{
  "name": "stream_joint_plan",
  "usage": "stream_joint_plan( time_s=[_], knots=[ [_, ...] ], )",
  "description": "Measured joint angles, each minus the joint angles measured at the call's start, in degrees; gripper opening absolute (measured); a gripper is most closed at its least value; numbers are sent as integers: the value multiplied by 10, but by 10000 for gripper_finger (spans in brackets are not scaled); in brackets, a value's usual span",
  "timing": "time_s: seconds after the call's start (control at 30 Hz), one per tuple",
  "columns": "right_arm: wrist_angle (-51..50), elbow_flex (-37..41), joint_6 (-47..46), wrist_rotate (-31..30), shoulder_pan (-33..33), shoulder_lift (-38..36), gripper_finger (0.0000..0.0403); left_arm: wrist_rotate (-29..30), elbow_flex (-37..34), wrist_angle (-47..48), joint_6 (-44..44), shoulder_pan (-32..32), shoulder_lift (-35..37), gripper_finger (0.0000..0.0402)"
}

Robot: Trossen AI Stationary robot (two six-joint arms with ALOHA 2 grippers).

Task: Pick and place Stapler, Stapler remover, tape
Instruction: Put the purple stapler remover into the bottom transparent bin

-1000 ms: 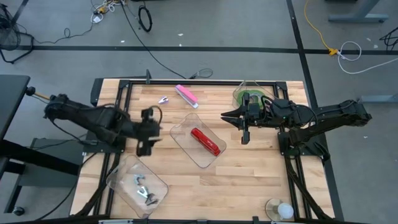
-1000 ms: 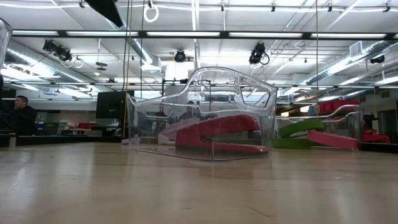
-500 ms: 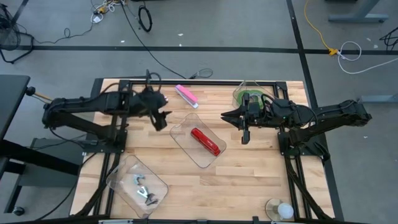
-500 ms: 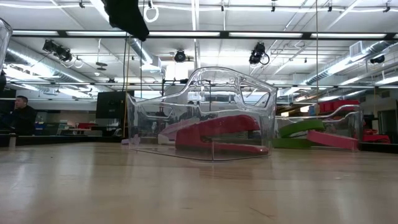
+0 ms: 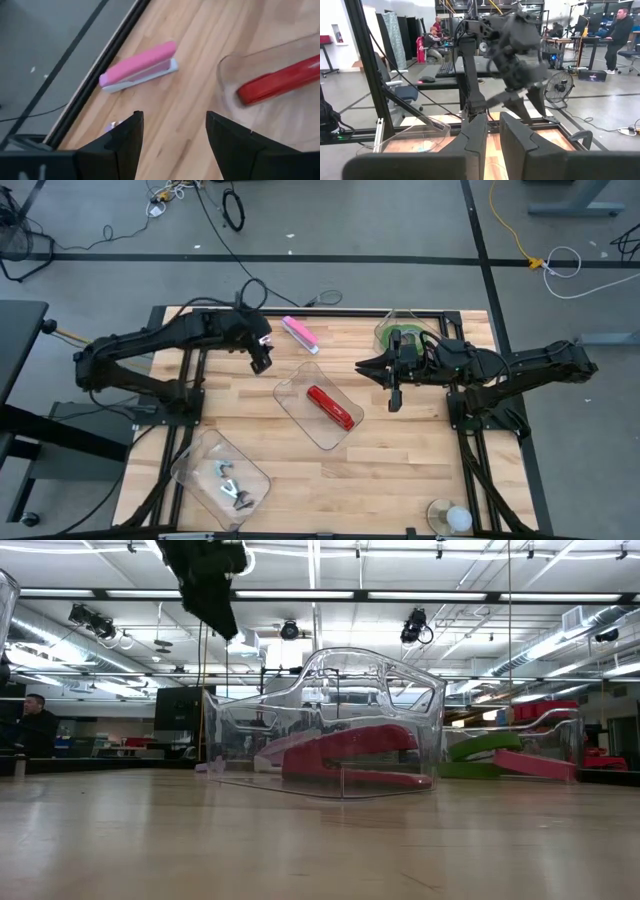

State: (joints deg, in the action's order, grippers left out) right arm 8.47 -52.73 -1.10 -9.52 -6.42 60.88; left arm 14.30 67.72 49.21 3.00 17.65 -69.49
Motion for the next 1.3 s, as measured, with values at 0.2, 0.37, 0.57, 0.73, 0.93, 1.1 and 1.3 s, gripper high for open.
stream_joint_plan(
  time_s=[0.2,0.37,0.57,0.73,0.93,1.1,1.3],
  knots=[
    [-3,0,-1,0,0,0,52,-21,-1,6,-53,40,-38,218],
    [-12,0,-1,0,0,0,52,-84,-6,-4,-86,72,-63,218],
    [-24,0,-1,0,0,0,52,-116,-62,-88,-97,103,-40,218],
    [-33,0,0,0,0,0,52,-115,-109,-132,-102,130,-14,218],
    [-52,0,5,0,0,0,52,-116,-153,-207,-114,165,-10,218],
    [-76,0,19,-19,0,0,52,-117,-167,-219,-111,178,-19,218],
    [-72,0,54,-71,0,-19,30,-116,-166,-227,-96,179,-17,218]
  ],
)
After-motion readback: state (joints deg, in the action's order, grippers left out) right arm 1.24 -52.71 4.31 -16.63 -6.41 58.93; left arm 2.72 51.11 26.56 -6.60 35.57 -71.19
